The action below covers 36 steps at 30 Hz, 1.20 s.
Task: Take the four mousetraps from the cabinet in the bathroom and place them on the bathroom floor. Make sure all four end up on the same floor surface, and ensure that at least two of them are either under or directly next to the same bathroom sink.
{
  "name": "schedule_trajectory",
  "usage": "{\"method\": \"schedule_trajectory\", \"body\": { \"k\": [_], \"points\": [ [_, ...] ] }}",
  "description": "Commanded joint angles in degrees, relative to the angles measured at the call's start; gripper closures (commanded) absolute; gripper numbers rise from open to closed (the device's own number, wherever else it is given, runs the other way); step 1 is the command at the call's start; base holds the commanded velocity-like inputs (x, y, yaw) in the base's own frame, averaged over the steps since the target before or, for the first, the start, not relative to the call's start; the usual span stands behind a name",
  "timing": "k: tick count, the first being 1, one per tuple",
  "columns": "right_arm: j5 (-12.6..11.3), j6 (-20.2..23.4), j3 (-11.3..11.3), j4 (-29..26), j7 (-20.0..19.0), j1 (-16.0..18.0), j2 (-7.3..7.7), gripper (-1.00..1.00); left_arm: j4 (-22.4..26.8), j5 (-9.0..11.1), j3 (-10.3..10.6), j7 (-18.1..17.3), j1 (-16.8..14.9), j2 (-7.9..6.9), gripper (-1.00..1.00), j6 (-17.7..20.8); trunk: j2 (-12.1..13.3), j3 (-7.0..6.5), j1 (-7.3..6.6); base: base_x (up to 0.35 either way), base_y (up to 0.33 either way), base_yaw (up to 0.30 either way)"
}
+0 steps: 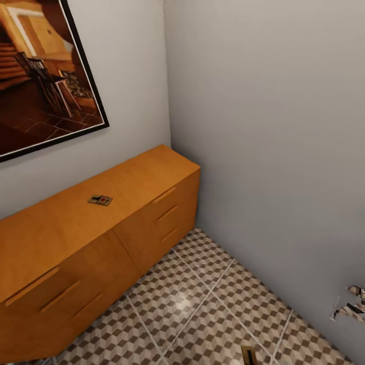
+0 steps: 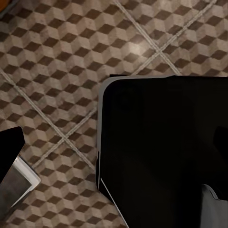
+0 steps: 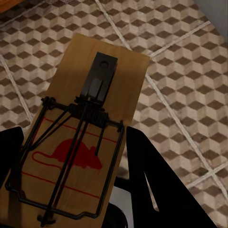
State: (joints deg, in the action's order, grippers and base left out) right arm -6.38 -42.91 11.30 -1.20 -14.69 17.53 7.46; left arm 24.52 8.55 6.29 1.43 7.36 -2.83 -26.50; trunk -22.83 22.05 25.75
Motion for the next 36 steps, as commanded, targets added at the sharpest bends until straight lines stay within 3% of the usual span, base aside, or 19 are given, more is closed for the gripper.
{"method": "schedule_trajectory", "body": {
  "k": [1,16,26,36],
  "points": [
    [-0.65,-0.15,0.39,0.06,-0.25,0.04,0.01,1.00,0.09,0.59,0.48,0.15,0.02,-0.07,-1.00,-0.10,-0.09,0.01,0.03,0.000,0.090,-0.222],
    [-0.65,-0.20,0.41,0.06,-0.26,0.04,0.01,1.00,0.09,0.53,0.48,0.15,0.02,-0.07,-1.00,-0.13,-0.09,-0.97,0.03,0.000,0.013,-0.214],
    [-0.63,-0.35,0.40,0.06,-0.25,0.04,0.01,1.00,0.09,-0.69,0.60,0.15,0.02,-0.07,-1.00,-0.13,-0.09,-1.07,0.03,0.000,0.000,-0.033],
    [-0.59,-0.33,0.46,0.06,-0.25,0.04,0.01,1.00,1.49,-0.91,2.27,0.41,0.02,0.04,-1.00,0.45,-0.09,-1.07,0.03,0.000,0.000,-0.001]
  ]
}}
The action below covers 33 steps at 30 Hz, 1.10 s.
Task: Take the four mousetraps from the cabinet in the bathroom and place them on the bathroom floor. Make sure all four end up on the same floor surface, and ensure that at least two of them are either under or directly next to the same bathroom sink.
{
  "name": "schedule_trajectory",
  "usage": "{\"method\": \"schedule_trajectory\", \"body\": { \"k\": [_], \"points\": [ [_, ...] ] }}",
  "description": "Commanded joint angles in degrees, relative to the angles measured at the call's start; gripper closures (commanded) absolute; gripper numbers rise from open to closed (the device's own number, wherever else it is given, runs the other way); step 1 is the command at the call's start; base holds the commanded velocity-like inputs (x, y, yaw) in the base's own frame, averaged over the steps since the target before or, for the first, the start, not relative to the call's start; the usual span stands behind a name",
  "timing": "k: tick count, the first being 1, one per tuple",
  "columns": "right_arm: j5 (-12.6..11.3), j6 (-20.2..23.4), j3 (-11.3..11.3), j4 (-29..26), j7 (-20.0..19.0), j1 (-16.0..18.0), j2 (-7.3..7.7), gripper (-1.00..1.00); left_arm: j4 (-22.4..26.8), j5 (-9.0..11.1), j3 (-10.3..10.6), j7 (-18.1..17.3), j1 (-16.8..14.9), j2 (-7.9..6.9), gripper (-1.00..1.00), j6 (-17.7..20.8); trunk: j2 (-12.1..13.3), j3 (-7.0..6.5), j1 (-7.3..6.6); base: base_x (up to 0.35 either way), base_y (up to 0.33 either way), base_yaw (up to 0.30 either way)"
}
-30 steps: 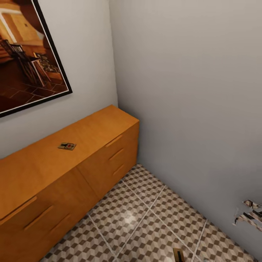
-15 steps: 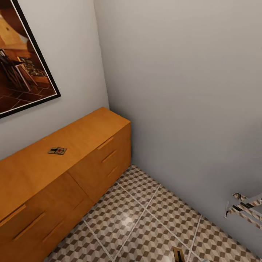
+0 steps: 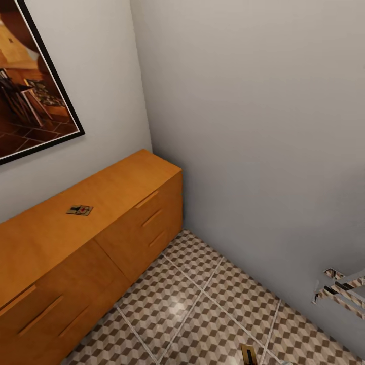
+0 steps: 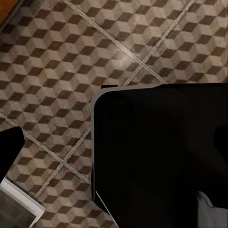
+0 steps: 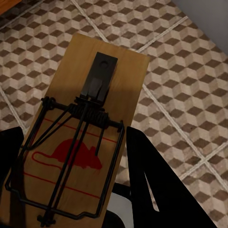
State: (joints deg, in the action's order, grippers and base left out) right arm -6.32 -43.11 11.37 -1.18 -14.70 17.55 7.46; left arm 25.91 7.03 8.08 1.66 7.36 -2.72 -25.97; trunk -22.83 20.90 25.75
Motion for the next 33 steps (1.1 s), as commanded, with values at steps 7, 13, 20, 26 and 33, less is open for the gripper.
{"method": "schedule_trajectory", "body": {
  "k": [7,13,20,26,33],
  "points": [
    [-0.63,-0.06,0.40,0.04,-0.24,0.03,0.01,1.00,6.92,-4.60,0.61,0.40,0.02,4.40,-1.00,15.10,-0.09,0.08,0.03,0.000,0.000,0.000],
    [-0.63,-0.05,0.40,0.07,-0.24,0.03,0.01,1.00,18.70,-16.47,0.62,0.35,0.02,8.70,-1.00,32.94,-0.09,0.08,0.03,0.000,0.000,0.000],
    [-0.63,-0.02,0.40,0.07,-0.24,0.03,0.01,1.00,32.20,-22.07,3.08,0.26,0.02,11.19,-1.00,44.09,-0.09,0.08,0.03,0.000,0.000,0.000],
    [-0.63,0.03,0.40,0.10,-0.24,0.03,0.01,1.00,44.37,-22.82,8.27,0.45,0.00,11.56,-1.00,54.21,-0.09,0.08,0.03,0.000,0.000,0.000],
    [-0.63,0.12,0.40,0.10,-0.24,0.03,0.01,1.00,57.95,-22.97,9.43,0.45,-0.09,11.72,-1.00,64.19,-0.09,0.08,0.03,0.000,0.000,0.000]
  ]
}}
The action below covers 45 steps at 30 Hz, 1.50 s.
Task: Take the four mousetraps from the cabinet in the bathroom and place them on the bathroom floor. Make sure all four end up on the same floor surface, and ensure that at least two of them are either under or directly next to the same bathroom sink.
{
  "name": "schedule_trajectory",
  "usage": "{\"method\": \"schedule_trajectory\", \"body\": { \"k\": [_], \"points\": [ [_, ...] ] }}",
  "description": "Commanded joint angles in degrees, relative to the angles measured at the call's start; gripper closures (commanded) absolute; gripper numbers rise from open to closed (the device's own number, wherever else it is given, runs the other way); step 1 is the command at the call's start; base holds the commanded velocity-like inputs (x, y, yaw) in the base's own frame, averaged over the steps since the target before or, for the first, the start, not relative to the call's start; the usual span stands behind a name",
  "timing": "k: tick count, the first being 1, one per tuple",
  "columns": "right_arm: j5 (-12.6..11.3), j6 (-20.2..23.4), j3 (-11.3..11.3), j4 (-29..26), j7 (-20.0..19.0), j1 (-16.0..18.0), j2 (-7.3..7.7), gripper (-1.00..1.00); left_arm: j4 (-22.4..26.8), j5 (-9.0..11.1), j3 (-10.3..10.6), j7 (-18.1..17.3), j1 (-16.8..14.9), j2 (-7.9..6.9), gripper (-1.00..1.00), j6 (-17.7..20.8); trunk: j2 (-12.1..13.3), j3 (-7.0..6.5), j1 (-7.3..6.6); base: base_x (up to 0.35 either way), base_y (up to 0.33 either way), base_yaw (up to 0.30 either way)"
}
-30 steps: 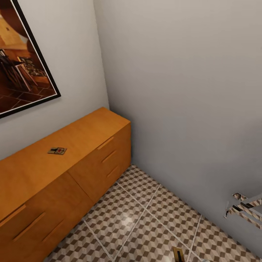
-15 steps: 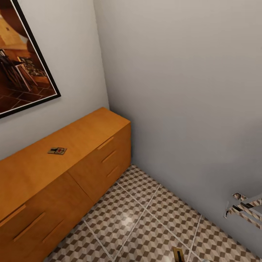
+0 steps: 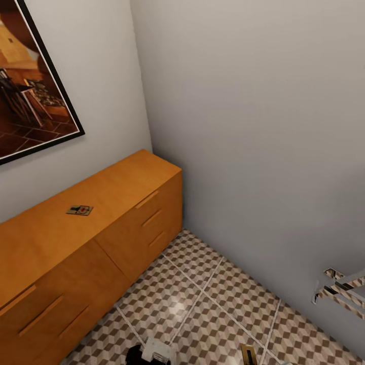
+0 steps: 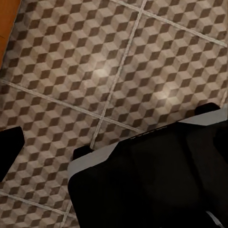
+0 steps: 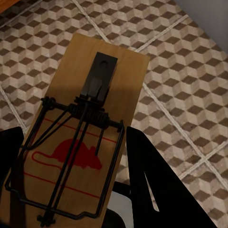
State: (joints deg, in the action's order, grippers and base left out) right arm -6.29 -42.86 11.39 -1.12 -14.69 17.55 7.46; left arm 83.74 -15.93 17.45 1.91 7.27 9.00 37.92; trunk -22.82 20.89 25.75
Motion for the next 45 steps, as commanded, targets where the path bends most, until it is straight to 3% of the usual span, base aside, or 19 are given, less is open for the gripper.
{"method": "schedule_trajectory", "body": {
  "k": [1,11,18,24,25,26,28,30,31,32,35,41,45],
  "points": [
    [-0.66,-0.13,0.39,0.03,-0.25,0.03,0.02,1.00,1.91,-0.06,0.15,0.23,-0.06,0.10,-1.00,1.29,-0.09,0.08,0.03,0.000,0.000,0.000],
    [-0.66,-0.12,0.39,0.02,-0.25,0.03,0.02,1.00,4.90,-0.10,0.37,0.21,-2.76,0.39,-1.00,5.74,-0.09,0.08,0.03,0.000,0.000,0.000],
    [-0.66,-0.12,0.39,0.02,-0.25,0.03,0.00,1.00,5.14,-0.03,0.39,0.03,-10.16,0.40,-1.00,12.43,-0.09,0.08,0.03,0.000,0.000,0.000],
    [-0.66,-0.12,0.39,0.03,-0.25,0.03,-0.01,1.00,5.18,0.22,0.40,0.15,-21.34,0.40,-1.00,17.01,-0.09,0.08,0.03,0.000,0.000,0.000],
    [-0.66,-0.12,0.39,0.02,-0.25,0.03,0.00,1.00,4.99,0.83,0.40,0.19,-26.75,0.40,-1.00,18.71,-0.09,0.08,0.03,0.000,0.000,0.000],
    [-0.66,-0.12,0.39,0.03,-0.25,0.03,0.01,1.00,4.84,1.20,0.40,0.21,-28.73,0.40,-1.00,19.05,-0.09,0.08,0.03,0.000,0.000,0.000],
    [-0.66,-0.12,0.39,0.03,-0.25,0.03,0.01,1.00,3.59,3.36,0.38,0.30,-36.90,0.40,-1.00,19.91,-0.09,0.08,0.03,0.000,0.000,0.000],
    [-0.66,-0.12,0.39,0.03,-0.25,0.03,0.01,1.00,2.53,4.60,0.35,0.32,-41.09,0.40,-1.00,20.17,-0.09,0.08,0.03,0.000,0.000,0.000],
    [-0.66,-0.12,0.39,0.00,-0.25,0.03,0.01,1.00,-0.30,5.89,0.31,0.35,-47.17,0.40,-1.00,20.39,-0.09,0.08,0.03,0.000,0.000,0.000],
    [-0.66,-0.12,0.39,-0.01,-0.25,0.03,0.01,1.00,-3.26,6.52,0.18,0.36,-51.00,0.40,-1.00,20.47,-0.09,0.08,0.03,0.000,0.000,0.000],
    [-0.66,-0.12,0.39,-0.02,-0.25,0.03,0.01,1.00,-11.22,8.40,-1.61,0.34,-59.72,0.34,-1.00,20.51,-0.09,0.08,0.03,0.000,0.000,0.000],
    [-0.66,-0.12,0.39,-0.02,-0.25,0.03,0.02,1.00,-19.58,10.61,-7.63,0.31,-70.05,0.21,-1.00,20.42,-0.09,0.08,0.03,0.000,0.000,0.000],
    [-0.66,-0.12,0.39,-0.01,-0.25,0.03,0.02,1.00,-21.37,10.94,-9.47,0.38,-73.33,-0.51,-1.00,20.37,-0.09,0.08,0.03,0.000,0.000,0.000]
  ]
}}
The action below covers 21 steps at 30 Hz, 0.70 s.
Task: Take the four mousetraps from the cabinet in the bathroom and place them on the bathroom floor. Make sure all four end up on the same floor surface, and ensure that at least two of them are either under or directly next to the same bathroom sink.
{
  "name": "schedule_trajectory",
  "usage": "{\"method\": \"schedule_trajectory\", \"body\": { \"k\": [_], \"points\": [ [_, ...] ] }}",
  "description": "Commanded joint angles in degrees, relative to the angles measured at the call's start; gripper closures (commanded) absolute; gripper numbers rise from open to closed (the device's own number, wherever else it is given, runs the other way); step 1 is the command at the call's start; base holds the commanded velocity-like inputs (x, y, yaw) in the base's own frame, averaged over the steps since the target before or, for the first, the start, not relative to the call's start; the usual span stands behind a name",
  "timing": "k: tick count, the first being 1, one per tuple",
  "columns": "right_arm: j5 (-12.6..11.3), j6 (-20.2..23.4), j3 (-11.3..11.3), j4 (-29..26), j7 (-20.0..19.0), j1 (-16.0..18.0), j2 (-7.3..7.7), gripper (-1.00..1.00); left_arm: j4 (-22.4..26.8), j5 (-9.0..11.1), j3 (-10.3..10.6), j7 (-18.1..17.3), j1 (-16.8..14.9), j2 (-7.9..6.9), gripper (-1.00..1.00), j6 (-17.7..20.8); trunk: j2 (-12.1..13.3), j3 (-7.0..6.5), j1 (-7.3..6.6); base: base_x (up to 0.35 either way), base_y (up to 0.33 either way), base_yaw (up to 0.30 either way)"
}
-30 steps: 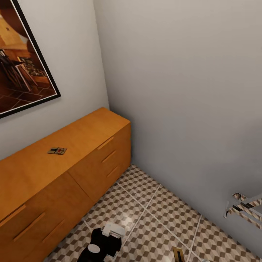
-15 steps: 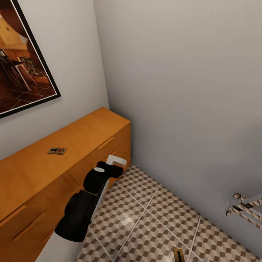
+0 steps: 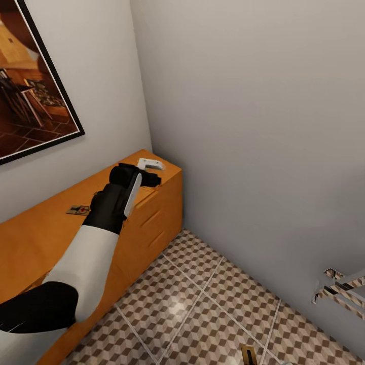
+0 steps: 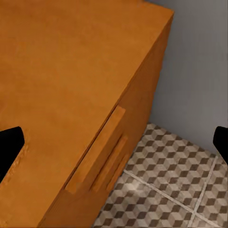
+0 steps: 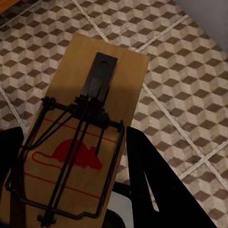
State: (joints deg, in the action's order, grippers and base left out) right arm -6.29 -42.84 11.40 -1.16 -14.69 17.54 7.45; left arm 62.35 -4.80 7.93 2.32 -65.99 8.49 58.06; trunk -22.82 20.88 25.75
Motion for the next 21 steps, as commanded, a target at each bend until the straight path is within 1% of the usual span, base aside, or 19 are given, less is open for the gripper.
{"method": "schedule_trajectory", "body": {
  "k": [1,2,3,6,7,8,10,12,13,14,15,17,18,21],
  "points": [
    [-0.66,-0.14,0.38,0.03,-0.25,0.04,0.02,1.00,-0.08,-0.18,-0.30,-0.03,-0.30,-0.31,-1.00,0.23,-0.10,0.10,0.03,0.000,0.000,0.000],
    [-0.66,-0.14,0.38,0.03,-0.25,0.04,0.02,1.00,-0.16,-0.17,-0.74,-0.03,-0.49,-0.70,-1.00,0.25,-0.10,0.10,0.03,0.000,0.000,0.000],
    [-0.66,-0.14,0.38,0.04,-0.25,0.04,0.02,1.00,-0.27,-0.16,-1.92,-0.08,-0.76,-1.76,-1.00,0.28,-0.10,0.10,0.03,0.000,0.000,0.000],
    [-0.66,-0.14,0.38,0.03,-0.25,0.04,0.00,1.00,-0.39,-0.07,-4.29,-0.20,-1.00,-3.93,-1.00,0.37,-0.10,0.10,0.03,0.000,0.000,0.000],
    [-0.66,-0.14,0.38,0.03,-0.25,0.04,-0.03,1.00,-0.50,0.01,-5.80,-0.30,-1.09,-5.52,-1.00,0.44,-0.10,0.10,0.03,0.000,0.000,0.000],
    [-0.66,-0.12,0.38,0.03,-0.25,0.04,-0.04,1.00,-0.55,0.03,-6.40,-0.37,-1.12,-6.29,-1.00,0.47,-0.10,0.10,0.03,0.000,0.000,0.000],
    [-0.66,-0.13,0.38,0.02,-0.25,0.04,-0.06,1.00,-0.59,0.15,-7.84,-1.30,-1.19,-8.88,-1.00,0.54,-0.10,0.10,0.03,0.000,0.000,0.000],
    [-0.66,-0.12,0.38,0.03,-0.25,0.04,-0.06,1.00,-0.56,0.17,-8.22,-2.32,-1.21,-9.89,-1.00,0.58,-0.10,0.10,0.03,0.000,0.000,0.000],
    [-0.66,-0.13,0.38,0.03,-0.25,0.04,-0.07,1.00,-0.53,0.19,-8.46,-3.68,-1.22,-10.80,-1.00,0.61,-0.10,0.10,0.03,0.000,0.000,0.000],
    [-0.66,-0.13,0.38,0.03,-0.25,0.04,-0.07,1.00,-0.54,0.20,-8.55,-4.44,-1.23,-11.27,-1.00,0.60,-0.10,0.10,0.03,0.000,0.000,0.000],
    [-0.66,-0.13,0.38,0.02,-0.25,0.04,-0.05,1.00,-0.57,0.19,-8.68,-6.03,-1.23,-12.19,-1.00,0.62,-0.10,0.10,0.03,0.000,0.000,0.000],
    [-0.66,-0.14,0.38,0.02,-0.25,0.04,-0.04,1.00,-0.68,0.17,-8.76,-7.65,-1.24,-13.06,-1.00,0.63,-0.10,0.10,0.03,0.000,0.000,0.000],
    [-0.66,-0.14,0.38,0.02,-0.25,0.04,-0.02,1.00,-0.84,0.16,-8.78,-9.16,-1.24,-13.70,-1.00,0.64,-0.10,0.10,0.03,0.000,0.000,0.000],
    [-0.66,-0.14,0.38,0.02,-0.25,0.04,0.00,1.00,-1.12,0.13,-8.75,-10.89,-1.24,-14.25,-1.00,0.65,-0.10,0.10,0.03,0.000,0.000,0.000]
  ]
}}
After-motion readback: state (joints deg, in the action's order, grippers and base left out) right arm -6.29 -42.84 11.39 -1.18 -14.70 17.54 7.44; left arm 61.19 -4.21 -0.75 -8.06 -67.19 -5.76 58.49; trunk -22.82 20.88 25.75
